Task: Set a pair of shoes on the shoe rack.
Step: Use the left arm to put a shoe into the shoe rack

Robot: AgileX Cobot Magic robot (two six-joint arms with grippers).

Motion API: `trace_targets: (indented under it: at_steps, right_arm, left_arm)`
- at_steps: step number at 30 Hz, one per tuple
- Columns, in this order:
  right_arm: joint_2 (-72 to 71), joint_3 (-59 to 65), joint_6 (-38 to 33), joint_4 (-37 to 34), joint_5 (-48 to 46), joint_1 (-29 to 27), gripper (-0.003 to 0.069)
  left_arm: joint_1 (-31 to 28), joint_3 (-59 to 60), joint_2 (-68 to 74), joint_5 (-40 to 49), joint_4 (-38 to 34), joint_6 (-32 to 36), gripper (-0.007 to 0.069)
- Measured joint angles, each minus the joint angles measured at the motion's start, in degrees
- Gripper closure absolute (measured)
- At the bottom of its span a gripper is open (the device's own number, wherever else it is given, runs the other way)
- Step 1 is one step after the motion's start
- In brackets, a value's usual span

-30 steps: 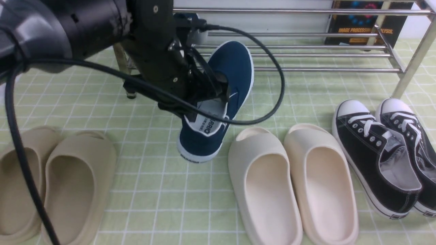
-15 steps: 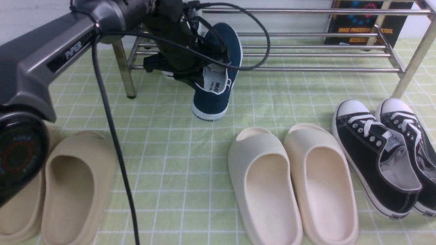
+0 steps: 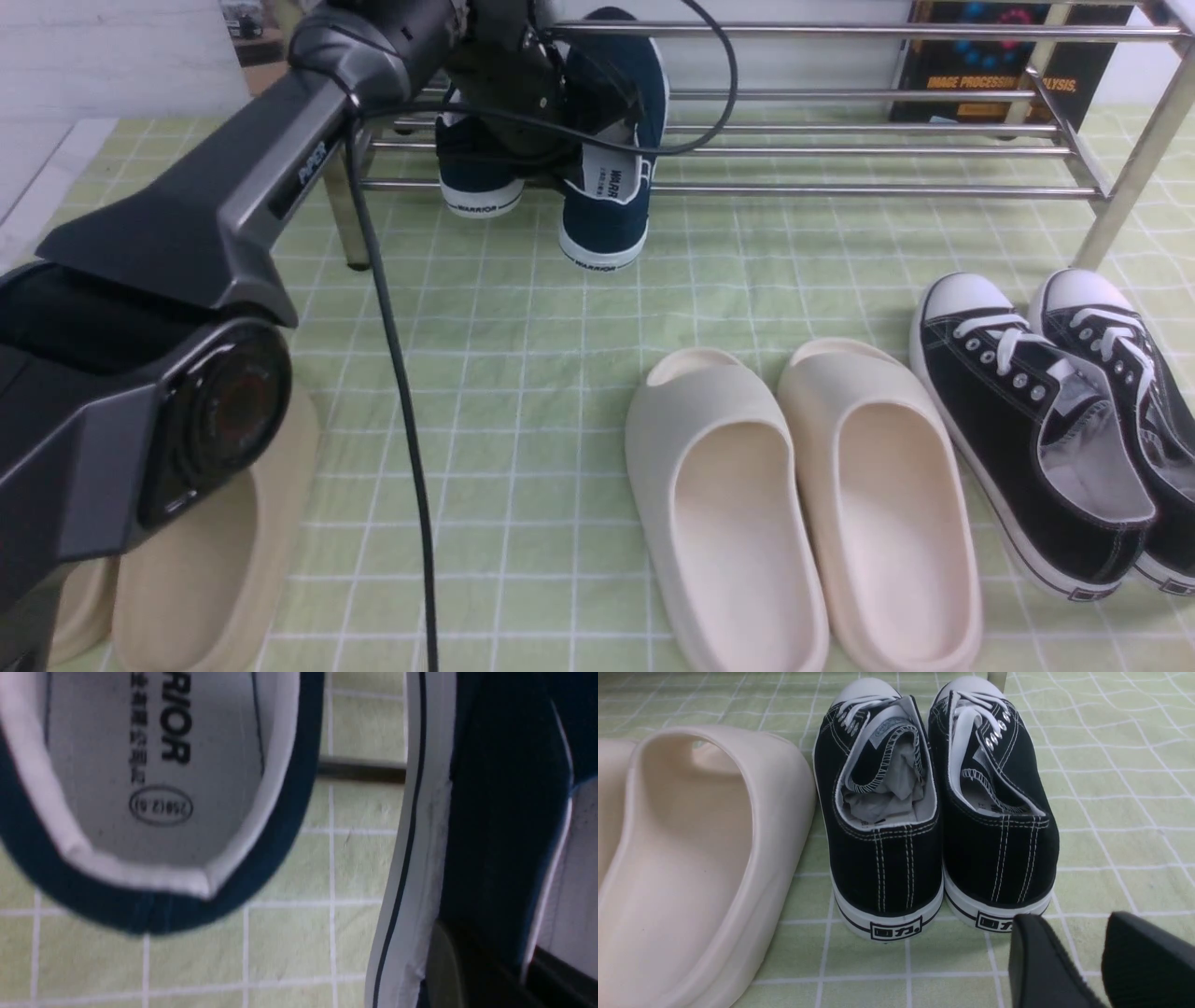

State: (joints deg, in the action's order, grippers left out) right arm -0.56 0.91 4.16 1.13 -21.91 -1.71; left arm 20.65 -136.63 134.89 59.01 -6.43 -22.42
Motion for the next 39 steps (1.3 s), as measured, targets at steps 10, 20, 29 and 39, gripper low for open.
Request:
trace_targets:
  at_steps: [10,20,29,39]
  right_arm:
    - [0.0,0.0,0.0,0.0,0.0,0.0,0.0413]
    - [0.0,0.0,0.0,0.0,0.0,0.0,0.0413]
    - [0.0,0.0,0.0,0.0,0.0,0.0,0.0413]
    - [0.0,0.0,0.0,0.0,0.0,0.0,0.0413]
  left_arm:
    - [0.0,-0.25,1.21,-5.71,2.62,-1.14,0.0629]
    - [0.0,-0.39,1.21,-7.97,3.62,-1.66,0.0548]
    - [0.01,-0.53,-3.35,-2.49,5.94,-1.62,0.0403]
    - [1.34,-1.13,-12.79,11.74,8.49,5.81,0.0587]
